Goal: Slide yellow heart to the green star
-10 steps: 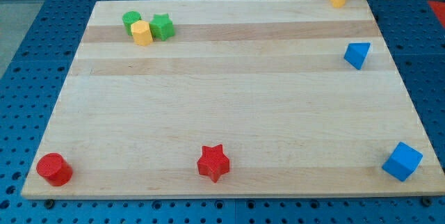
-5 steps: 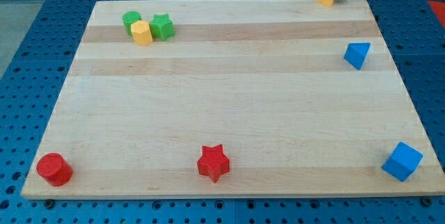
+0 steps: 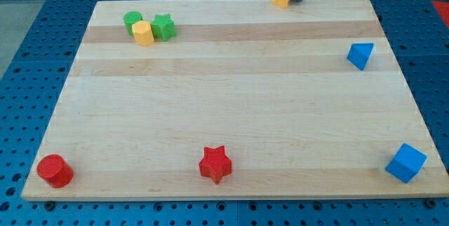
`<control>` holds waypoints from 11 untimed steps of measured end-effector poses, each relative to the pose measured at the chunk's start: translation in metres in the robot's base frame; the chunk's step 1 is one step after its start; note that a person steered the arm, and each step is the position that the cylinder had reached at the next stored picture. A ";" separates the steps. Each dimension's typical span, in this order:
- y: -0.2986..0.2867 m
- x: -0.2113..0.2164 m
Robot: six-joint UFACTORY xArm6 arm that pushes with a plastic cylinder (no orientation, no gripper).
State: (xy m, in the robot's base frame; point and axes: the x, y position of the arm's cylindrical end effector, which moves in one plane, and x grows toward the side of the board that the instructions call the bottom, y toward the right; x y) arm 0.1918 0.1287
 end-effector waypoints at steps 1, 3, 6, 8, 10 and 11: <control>-0.013 0.000; -0.027 0.000; -0.133 0.000; -0.199 0.010; -0.244 0.019; -0.258 0.010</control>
State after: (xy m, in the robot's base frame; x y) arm 0.2021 -0.1293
